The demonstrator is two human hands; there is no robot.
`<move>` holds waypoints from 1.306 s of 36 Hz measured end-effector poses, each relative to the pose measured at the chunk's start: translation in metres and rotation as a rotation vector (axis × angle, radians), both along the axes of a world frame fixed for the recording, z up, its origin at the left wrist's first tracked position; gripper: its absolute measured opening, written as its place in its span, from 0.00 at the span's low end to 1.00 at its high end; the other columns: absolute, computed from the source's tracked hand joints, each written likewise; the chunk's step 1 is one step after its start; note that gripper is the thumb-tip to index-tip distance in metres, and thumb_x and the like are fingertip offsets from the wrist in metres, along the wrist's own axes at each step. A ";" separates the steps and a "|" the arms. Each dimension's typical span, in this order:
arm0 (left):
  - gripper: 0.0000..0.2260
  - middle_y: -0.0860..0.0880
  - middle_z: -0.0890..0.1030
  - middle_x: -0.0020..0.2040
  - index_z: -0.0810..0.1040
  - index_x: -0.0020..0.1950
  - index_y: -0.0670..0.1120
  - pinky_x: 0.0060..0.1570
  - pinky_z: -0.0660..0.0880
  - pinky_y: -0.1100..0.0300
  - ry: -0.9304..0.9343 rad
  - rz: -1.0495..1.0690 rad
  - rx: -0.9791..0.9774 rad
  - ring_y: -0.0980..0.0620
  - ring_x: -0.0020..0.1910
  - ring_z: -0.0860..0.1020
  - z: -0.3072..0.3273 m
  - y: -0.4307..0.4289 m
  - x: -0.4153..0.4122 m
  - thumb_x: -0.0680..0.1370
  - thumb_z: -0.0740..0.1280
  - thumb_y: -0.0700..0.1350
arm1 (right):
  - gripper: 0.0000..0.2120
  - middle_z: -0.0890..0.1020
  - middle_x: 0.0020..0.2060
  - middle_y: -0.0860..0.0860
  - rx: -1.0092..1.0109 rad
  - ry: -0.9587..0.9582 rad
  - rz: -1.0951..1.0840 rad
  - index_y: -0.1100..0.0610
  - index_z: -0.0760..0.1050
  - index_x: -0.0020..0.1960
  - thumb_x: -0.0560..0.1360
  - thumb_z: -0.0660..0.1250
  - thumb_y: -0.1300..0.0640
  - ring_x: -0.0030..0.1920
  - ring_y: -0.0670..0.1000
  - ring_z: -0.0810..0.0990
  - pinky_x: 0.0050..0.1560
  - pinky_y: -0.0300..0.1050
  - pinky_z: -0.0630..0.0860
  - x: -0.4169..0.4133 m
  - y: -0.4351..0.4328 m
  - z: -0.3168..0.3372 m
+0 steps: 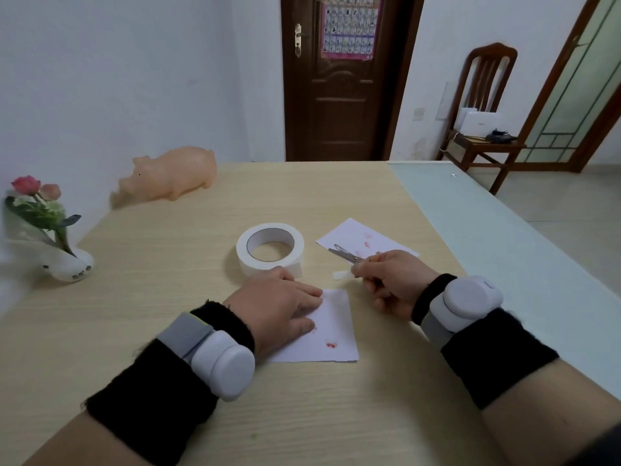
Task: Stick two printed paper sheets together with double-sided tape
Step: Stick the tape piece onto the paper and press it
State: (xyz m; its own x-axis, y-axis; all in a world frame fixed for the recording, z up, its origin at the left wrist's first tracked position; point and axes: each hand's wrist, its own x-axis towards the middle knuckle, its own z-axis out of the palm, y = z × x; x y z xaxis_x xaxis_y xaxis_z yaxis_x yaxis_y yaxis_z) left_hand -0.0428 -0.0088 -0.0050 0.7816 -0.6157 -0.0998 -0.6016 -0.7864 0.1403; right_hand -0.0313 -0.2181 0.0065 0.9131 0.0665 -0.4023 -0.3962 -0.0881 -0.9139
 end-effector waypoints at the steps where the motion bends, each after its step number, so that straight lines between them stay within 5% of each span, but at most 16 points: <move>1: 0.13 0.70 0.65 0.68 0.74 0.59 0.55 0.59 0.64 0.60 -0.009 -0.001 0.000 0.53 0.61 0.63 0.000 0.001 0.000 0.77 0.61 0.57 | 0.12 0.70 0.21 0.52 -0.017 0.009 0.012 0.59 0.72 0.33 0.74 0.66 0.64 0.18 0.47 0.63 0.21 0.35 0.65 0.000 0.001 0.000; 47: 0.14 0.68 0.68 0.67 0.75 0.61 0.59 0.55 0.59 0.65 -0.023 0.031 -0.069 0.54 0.62 0.64 0.001 0.003 -0.003 0.76 0.63 0.58 | 0.10 0.74 0.25 0.54 -0.557 -0.042 0.165 0.61 0.73 0.33 0.73 0.66 0.62 0.23 0.53 0.68 0.27 0.42 0.68 0.007 0.020 0.002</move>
State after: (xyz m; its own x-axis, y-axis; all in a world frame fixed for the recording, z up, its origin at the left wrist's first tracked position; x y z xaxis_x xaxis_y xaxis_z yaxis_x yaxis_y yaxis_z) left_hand -0.0459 -0.0060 -0.0042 0.8018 -0.5962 -0.0403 -0.5809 -0.7935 0.1812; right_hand -0.0242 -0.1976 0.0088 0.9245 -0.0025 -0.3812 -0.3012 -0.6176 -0.7266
